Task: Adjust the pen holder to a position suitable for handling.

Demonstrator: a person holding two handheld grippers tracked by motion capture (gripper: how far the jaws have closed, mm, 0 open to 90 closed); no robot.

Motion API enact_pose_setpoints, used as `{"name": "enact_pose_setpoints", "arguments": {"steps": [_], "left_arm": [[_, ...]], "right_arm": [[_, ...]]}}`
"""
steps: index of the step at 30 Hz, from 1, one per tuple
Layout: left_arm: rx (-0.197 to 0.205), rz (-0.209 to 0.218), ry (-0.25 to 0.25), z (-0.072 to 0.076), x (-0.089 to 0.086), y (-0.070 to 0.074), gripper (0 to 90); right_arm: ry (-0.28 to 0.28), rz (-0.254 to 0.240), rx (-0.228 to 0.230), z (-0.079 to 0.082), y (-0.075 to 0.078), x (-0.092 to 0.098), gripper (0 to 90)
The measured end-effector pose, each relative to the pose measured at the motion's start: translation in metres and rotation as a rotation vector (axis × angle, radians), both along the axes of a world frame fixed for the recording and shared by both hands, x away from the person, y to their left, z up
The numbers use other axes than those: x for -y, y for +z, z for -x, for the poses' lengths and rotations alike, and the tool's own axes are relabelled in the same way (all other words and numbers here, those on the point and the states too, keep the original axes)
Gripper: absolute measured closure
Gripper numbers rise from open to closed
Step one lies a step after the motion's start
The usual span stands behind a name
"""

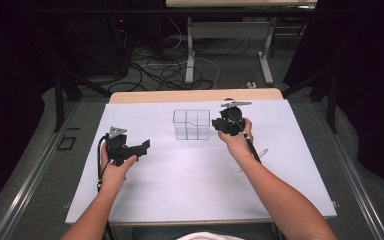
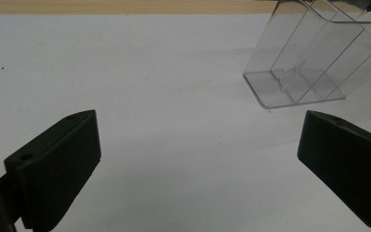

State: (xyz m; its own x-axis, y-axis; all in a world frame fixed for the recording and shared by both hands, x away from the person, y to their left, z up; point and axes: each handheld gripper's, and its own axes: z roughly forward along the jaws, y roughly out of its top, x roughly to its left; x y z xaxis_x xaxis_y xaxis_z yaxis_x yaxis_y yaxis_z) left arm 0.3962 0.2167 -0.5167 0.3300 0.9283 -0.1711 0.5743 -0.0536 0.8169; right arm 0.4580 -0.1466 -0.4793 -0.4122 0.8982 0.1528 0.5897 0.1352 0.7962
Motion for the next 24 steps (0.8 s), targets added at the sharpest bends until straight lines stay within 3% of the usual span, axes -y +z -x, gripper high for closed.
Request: {"name": "enact_pose_setpoints", "arguments": {"steps": [10, 15, 18, 24], "left_arm": [[-0.002, -0.002, -0.005, 0.001, -0.001, 0.0, 1.5], [0.0, 0.0, -0.005, 0.001, 0.0, 0.0, 1.9], [-0.001, 0.0, -0.005, 0.001, 0.0, 0.0, 1.9], [-0.001, 0.006, -0.003, 0.002, 0.001, 0.0, 1.9]], "right_arm": [[0.051, -0.078, 0.071, 0.022, 0.01, 0.024, 54.7], [0.079, -0.075, 0.129, 0.034, 0.014, 0.043, 43.4], [0.063, -0.087, 0.173, 0.045, 0.016, 0.06, 38.2], [0.039, -0.14, 0.193, 0.056, 0.014, 0.077, 28.7]]}}
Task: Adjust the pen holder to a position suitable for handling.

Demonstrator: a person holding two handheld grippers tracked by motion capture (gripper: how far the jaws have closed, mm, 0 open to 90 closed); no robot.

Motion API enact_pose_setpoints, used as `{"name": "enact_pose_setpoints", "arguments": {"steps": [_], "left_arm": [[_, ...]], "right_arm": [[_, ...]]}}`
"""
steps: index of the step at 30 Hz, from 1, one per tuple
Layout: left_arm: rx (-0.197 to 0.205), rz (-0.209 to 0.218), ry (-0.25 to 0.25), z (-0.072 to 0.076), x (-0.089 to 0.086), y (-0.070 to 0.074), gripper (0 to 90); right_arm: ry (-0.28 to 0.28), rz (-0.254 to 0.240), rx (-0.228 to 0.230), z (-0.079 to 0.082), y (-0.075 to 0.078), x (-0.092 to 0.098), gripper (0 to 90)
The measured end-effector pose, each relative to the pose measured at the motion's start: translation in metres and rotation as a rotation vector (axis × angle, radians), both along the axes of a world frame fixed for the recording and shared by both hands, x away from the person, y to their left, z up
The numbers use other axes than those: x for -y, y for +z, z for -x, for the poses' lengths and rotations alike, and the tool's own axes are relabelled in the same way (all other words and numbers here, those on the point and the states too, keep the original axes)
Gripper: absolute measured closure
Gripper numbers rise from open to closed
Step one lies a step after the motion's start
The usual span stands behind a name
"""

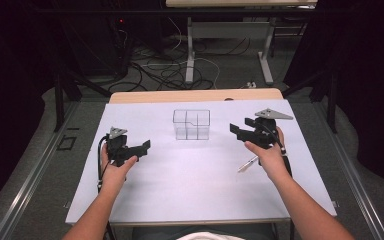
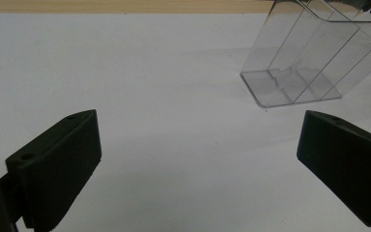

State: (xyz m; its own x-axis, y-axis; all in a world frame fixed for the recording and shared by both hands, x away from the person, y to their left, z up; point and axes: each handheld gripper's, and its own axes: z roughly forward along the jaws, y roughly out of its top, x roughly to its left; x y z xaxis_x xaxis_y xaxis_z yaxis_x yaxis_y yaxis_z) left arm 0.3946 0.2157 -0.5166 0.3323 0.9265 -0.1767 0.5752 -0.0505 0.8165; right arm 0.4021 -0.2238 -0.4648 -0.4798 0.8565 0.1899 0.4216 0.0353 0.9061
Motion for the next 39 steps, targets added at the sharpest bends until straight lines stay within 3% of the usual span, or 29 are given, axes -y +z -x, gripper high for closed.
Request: {"name": "enact_pose_setpoints", "arguments": {"steps": [8, 9, 16, 21, 22, 25, 28, 29, 32, 33, 38, 39], "left_arm": [[0.0, 0.0, -0.019, 0.0, 0.002, 0.0, 1.9], [-0.001, 0.0, -0.023, 0.0, 0.003, 0.001, 1.9], [0.004, -0.021, -0.049, 0.002, 0.01, 0.001, 1.8], [0.011, -0.029, -0.062, 0.003, 0.016, 0.0, 1.8], [0.007, -0.031, -0.064, 0.003, 0.017, 0.0, 1.9], [0.012, -0.03, -0.063, 0.003, 0.018, -0.001, 1.9], [0.003, -0.035, -0.076, 0.003, 0.019, 0.001, 1.8], [0.003, -0.032, -0.082, 0.003, 0.02, 0.001, 1.4], [0.007, -0.028, -0.109, 0.004, 0.025, 0.002, 0.3], [0.009, -0.028, -0.124, 0.005, 0.027, 0.003, 0.3], [0.008, -0.042, -0.174, 0.009, 0.041, 0.004, 0.3], [0.005, -0.033, -0.18, 0.01, 0.045, 0.004, 0.3]], "right_arm": [[-0.064, -0.007, -0.016, 0.016, -0.008, 0.032, 20.8], [-0.07, 0.013, -0.017, 0.017, -0.009, 0.039, 19.7], [-0.174, 0.018, -0.016, 0.031, -0.014, 0.075, 14.3], [-0.231, 0.06, -0.016, 0.044, -0.019, 0.096, 3.9], [-0.244, 0.05, -0.033, 0.048, -0.021, 0.099, 3.8], [-0.261, 0.082, -0.034, 0.056, -0.029, 0.111, 3.1], [-0.261, 0.11, -0.029, 0.058, -0.038, 0.117, 2.4], [-0.268, 0.12, -0.046, 0.059, -0.04, 0.118, 2.3], [-0.276, 0.114, -0.052, 0.059, -0.042, 0.121, 2.3], [-0.288, 0.105, -0.031, 0.058, -0.044, 0.12, 2.3], [-0.284, 0.112, -0.033, 0.058, -0.044, 0.123, 2.4], [-0.305, 0.097, -0.004, 0.056, -0.047, 0.121, 2.4]]}}
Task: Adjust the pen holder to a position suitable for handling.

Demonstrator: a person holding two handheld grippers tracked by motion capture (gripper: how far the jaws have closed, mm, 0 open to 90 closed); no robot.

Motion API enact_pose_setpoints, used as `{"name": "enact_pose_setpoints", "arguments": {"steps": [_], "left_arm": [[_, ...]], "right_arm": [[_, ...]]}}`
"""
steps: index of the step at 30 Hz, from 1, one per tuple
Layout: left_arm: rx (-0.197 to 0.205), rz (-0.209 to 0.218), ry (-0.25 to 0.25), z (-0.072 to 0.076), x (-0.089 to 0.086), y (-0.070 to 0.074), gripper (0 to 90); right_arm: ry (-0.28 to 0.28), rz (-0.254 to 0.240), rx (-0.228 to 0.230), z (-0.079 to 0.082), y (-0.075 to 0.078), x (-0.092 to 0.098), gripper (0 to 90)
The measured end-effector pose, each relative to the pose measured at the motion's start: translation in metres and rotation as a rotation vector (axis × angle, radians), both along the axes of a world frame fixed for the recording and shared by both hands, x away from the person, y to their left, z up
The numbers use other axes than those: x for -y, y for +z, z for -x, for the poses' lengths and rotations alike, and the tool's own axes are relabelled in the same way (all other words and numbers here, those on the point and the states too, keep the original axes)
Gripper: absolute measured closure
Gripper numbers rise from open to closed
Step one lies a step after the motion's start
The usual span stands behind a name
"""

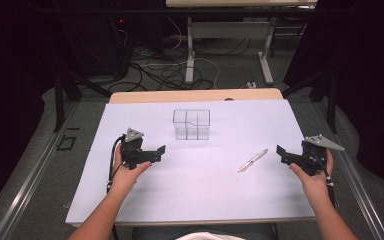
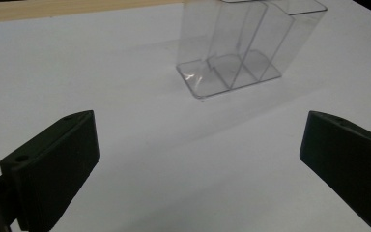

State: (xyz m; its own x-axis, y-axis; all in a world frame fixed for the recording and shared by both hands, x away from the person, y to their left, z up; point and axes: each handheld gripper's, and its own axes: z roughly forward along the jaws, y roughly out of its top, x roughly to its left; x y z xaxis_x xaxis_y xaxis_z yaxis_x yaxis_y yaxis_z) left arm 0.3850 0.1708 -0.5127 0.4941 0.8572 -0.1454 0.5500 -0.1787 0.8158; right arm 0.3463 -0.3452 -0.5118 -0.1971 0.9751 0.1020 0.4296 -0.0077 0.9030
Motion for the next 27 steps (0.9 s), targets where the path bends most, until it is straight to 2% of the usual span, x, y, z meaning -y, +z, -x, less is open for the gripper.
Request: {"name": "enact_pose_setpoints", "arguments": {"steps": [1, 2, 3, 6, 7, 9, 10, 11, 13, 14, 16, 18, 20, 22, 24, 27], "left_arm": [[-0.003, 0.003, -0.012, 0.001, 0.004, 0.001, 0.3], [-0.004, 0.006, -0.027, 0.001, 0.008, 0.002, 0.4], [-0.01, 0.003, -0.04, 0.002, 0.012, 0.003, 0.4], [0.005, -0.007, -0.085, 0.003, 0.029, 0.007, 1.0], [0.008, -0.019, -0.101, 0.003, 0.034, 0.008, 1.1], [0.014, -0.032, -0.126, 0.004, 0.045, 0.01, 1.2], [0.025, -0.034, -0.127, 0.003, 0.052, 0.01, 1.2], [0.028, -0.038, -0.14, 0.003, 0.058, 0.011, 1.2], [0.031, -0.05, -0.163, 0.002, 0.07, 0.013, 1.2], [0.03, -0.051, -0.173, 0.001, 0.076, 0.013, 1.2], [0.033, -0.07, -0.185, -0.001, 0.088, 0.013, 1.3], [0.037, -0.072, -0.196, -0.003, 0.099, 0.013, 1.8], [0.036, -0.067, -0.206, -0.004, 0.109, 0.013, 5.0], [0.034, -0.071, -0.222, -0.007, 0.118, 0.012, 7.2], [0.029, -0.073, -0.235, -0.008, 0.128, 0.012, 8.2], [0.029, -0.075, -0.26, -0.01, 0.141, 0.014, 8.6]], "right_arm": [[0.008, 0.005, -0.034, 0.002, 0.001, 0.001, 2.3], [0.007, 0.006, -0.042, 0.002, 0.001, 0.002, 2.4], [0.007, -0.002, -0.036, 0.002, 0.0, 0.002, 2.5], [0.011, -0.006, -0.042, 0.002, 0.0, 0.0, 3.5], [0.001, -0.014, -0.004, 0.0, -0.002, -0.002, 3.8], [0.021, 0.002, -0.036, 0.002, 0.001, -0.002, 4.4], [0.021, -0.002, -0.027, 0.002, 0.0, -0.004, 4.8], [0.032, 0.017, -0.046, 0.003, 0.002, -0.003, 5.1], [0.039, 0.013, -0.031, 0.002, 0.0, -0.006, 5.1], [0.044, 0.027, -0.034, 0.003, 0.0, -0.006, 5.1], [0.052, 0.025, -0.033, 0.002, -0.001, -0.009, 5.1], [0.055, 0.037, -0.038, 0.003, 0.0, -0.009, 5.1], [0.054, 0.03, -0.024, 0.003, 0.0, -0.01, 5.1], [0.049, 0.016, -0.038, 0.003, 0.001, -0.011, 5.1], [0.053, 0.027, -0.024, 0.003, 0.0, -0.01, 5.1], [0.053, 0.029, -0.029, 0.003, 0.001, -0.009, 5.1]]}}
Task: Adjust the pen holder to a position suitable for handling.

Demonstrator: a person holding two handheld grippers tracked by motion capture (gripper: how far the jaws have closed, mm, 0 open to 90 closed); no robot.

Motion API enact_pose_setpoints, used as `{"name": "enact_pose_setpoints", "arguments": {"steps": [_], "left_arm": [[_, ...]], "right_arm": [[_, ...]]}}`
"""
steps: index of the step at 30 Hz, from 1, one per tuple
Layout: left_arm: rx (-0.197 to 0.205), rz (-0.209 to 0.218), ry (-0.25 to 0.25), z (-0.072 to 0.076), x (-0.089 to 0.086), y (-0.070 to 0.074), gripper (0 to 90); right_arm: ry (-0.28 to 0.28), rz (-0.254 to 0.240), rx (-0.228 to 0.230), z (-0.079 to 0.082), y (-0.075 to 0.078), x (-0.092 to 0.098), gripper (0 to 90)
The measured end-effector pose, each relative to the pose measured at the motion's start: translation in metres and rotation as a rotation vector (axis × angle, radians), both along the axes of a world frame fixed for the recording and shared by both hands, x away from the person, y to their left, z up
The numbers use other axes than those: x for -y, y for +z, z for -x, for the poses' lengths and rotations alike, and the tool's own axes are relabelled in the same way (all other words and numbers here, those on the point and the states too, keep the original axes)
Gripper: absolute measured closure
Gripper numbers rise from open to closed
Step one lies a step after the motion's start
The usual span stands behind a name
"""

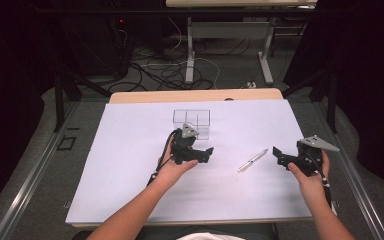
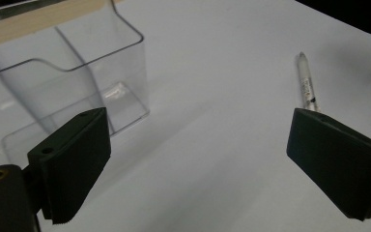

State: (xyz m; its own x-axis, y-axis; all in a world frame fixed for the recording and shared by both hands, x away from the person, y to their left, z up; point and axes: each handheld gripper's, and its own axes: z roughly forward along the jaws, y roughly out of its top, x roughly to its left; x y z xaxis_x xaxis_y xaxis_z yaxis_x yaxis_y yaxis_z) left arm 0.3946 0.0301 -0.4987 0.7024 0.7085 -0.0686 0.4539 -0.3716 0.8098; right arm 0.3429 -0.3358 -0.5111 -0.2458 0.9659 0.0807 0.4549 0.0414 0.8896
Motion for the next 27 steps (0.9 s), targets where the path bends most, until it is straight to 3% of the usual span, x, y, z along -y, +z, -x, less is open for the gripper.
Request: {"name": "enact_pose_setpoints", "arguments": {"steps": [2, 3, 5, 8, 14, 27], "left_arm": [[0.006, 0.0, -0.017, -0.001, 0.008, 0.001, 9.5], [0.008, 0.002, -0.023, -0.002, 0.012, 0.002, 10.7], [0.015, 0.021, -0.031, -0.004, 0.019, 0.002, 16.8], [0.002, 0.037, -0.057, -0.008, 0.03, 0.001, 16.9], [0.021, 0.038, -0.101, -0.01, 0.056, -0.001, 17.3], [-0.002, -0.035, -0.202, -0.008, 0.102, -0.021, 34.6]], "right_arm": [[-0.003, -0.005, 0.013, 0.0, -0.001, -0.001, 5.1], [0.003, -0.002, -0.002, 0.001, 0.0, 0.0, 5.1], [0.001, 0.002, -0.002, 0.001, 0.0, 0.0, 5.1], [-0.006, -0.009, 0.009, 0.0, 0.0, -0.001, 5.1], [0.0, -0.006, 0.002, -0.001, -0.001, -0.002, 5.2], [0.007, -0.009, -0.005, -0.001, -0.002, 0.002, 6.0]]}}
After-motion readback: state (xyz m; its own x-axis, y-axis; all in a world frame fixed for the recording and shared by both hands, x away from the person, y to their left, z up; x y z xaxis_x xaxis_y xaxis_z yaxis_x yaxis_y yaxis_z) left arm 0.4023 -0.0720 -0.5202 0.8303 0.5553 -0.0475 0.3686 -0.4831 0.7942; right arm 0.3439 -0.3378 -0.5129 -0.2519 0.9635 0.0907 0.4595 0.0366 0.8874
